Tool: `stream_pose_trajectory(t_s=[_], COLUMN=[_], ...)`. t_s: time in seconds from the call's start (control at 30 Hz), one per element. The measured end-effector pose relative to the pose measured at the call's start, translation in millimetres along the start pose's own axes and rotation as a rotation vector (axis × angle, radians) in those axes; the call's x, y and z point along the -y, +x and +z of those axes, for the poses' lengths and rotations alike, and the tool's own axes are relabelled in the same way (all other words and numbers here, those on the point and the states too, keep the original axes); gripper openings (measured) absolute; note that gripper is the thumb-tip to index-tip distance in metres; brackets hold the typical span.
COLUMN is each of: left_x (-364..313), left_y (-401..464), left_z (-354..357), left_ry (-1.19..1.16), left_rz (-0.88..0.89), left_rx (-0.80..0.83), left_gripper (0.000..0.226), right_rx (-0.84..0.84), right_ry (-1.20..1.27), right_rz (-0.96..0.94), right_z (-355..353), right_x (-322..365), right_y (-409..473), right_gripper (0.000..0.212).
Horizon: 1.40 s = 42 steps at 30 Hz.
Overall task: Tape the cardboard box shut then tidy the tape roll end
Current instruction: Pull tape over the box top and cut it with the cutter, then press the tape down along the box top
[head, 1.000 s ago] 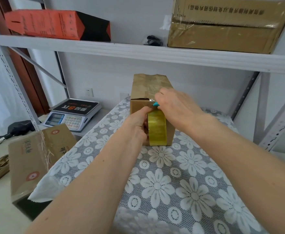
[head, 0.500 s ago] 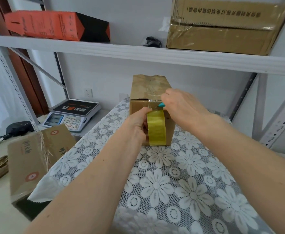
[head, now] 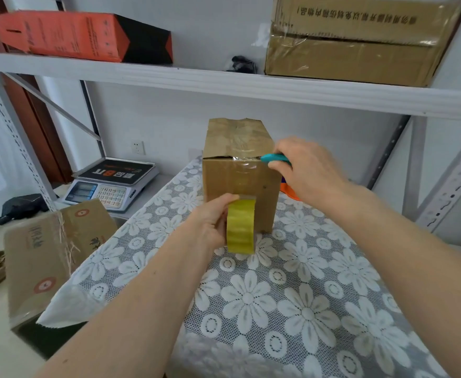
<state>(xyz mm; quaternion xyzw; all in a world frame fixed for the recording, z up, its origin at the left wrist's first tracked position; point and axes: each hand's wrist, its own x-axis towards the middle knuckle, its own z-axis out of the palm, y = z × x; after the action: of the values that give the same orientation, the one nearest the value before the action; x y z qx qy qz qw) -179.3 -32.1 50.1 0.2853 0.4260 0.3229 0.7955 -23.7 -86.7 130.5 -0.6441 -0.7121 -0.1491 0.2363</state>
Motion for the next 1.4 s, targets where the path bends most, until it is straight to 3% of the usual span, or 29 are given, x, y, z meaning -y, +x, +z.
stream_pose_trajectory(t_s=[0.03, 0.1, 0.27, 0.37, 0.47, 0.6, 0.7, 0.8, 0.9, 1.0, 1.1, 1.2, 1.3, 1.4], left_x=[1, 6, 16, 18, 23, 30, 39, 56, 73, 85, 89, 73, 40, -2], left_y=[0, -1, -6, -6, -7, -12, -14, -10, 4, 17, 15, 3, -8, -10], left_z=[-1, 0, 2, 6, 16, 32, 43, 47, 43, 40, 42, 43, 37, 24], left_ry=[0.025, 0.093, 0.281, 0.365, 0.415, 0.810, 1.087, 1.313, 1.535, 1.746, 1.736, 1.581, 1.422, 1.366], left_rz=[-0.009, -0.012, -0.002, 0.039, 0.145, 0.385, 0.643, 0.984, 1.257, 1.161, 1.109, 1.197, 1.553, 1.676], left_rx=[0.026, 0.066, 0.169, 0.192, 0.069, -0.088, -0.144, -0.138, -0.028, 0.103, 0.149, 0.027, -0.251, -0.465], left_gripper=[0.032, 0.044, 0.016, 0.024, 0.027, 0.027, 0.030, 0.033, 0.034, 0.032, 0.035, 0.033, 0.011, 0.036], right_rx=[-0.026, -0.072, -0.119, -0.150, -0.203, -0.167, 0.002, 0.104, 0.124, 0.206, 0.333, 0.309, 0.111, -0.120], right_ry=[0.050, 0.170, 0.328, 0.434, 0.630, 0.780, 0.719, 0.648, 0.636, 0.542, 0.415, 0.282, 0.268, 0.224], right_rz=[0.024, 0.096, 0.213, 0.288, 0.406, 0.681, 0.887, 0.976, 0.955, 0.872, 0.842, 0.817, 0.709, 0.536], right_z=[1, 1, 9, 14, 21, 41, 65, 81, 88, 90, 91, 88, 80, 60], right_x=[-1, -2, -1, -4, -10, -29, -52, -65, -70, -69, -70, -69, -60, -39], right_y=[0, 0, -8, -17, -29, -52, -71, -87, -97, -100, -99, -93, -78, -57], right_gripper=[0.019, 0.018, 0.016, 0.017, 0.021, 0.018, 0.016, 0.016, 0.017, 0.019, 0.021, 0.023, 0.030, 0.029])
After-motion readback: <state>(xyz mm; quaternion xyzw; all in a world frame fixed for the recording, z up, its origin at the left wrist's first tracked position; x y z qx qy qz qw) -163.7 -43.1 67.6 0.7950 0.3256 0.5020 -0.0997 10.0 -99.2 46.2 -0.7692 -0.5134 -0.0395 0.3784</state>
